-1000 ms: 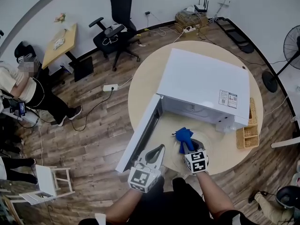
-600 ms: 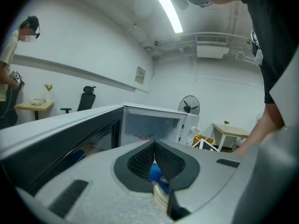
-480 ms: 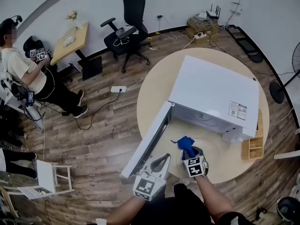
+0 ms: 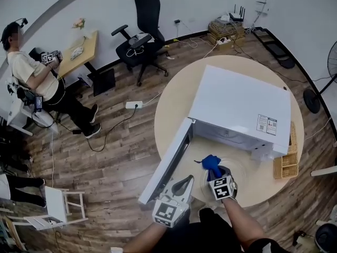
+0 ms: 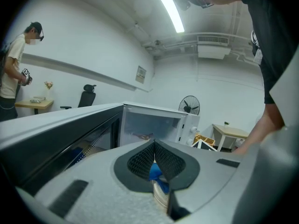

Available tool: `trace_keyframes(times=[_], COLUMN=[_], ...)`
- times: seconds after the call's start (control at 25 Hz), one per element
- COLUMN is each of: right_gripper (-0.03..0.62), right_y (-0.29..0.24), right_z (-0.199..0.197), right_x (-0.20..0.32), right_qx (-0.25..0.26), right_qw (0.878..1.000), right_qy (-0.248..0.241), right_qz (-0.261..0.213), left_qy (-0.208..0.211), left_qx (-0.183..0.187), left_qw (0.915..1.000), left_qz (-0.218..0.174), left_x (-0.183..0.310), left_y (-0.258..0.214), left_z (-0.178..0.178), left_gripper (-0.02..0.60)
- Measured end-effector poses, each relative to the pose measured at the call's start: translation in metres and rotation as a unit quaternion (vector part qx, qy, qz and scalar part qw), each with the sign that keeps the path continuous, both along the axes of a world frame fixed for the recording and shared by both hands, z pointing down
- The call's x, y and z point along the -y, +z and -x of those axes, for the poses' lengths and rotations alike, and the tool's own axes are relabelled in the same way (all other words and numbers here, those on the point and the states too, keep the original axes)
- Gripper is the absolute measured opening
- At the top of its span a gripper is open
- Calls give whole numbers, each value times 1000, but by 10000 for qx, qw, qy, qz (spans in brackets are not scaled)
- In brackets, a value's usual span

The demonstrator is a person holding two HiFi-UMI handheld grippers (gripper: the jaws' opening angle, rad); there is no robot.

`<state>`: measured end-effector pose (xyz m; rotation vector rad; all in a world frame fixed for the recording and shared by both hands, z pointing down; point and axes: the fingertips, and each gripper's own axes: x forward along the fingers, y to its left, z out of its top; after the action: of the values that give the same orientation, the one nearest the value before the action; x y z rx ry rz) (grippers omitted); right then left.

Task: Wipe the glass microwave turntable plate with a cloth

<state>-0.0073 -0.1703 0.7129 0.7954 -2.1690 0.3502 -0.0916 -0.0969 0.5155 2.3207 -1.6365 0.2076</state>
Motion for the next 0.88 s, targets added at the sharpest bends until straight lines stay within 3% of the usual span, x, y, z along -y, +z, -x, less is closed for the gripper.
trace_keyframes(times=[0.88], right_gripper=[80], right_y=[0], right_z=[-85], right_x=[32], right_qx=[-655], right_qw=[9947], right_qy=[719], right_qz=[-332], left_qy=[576], left_qx=[61], left_qw=[9983], left_qz=[-22], left_x=[21], left_y=[-4], left_z=[-33], left_gripper=[6])
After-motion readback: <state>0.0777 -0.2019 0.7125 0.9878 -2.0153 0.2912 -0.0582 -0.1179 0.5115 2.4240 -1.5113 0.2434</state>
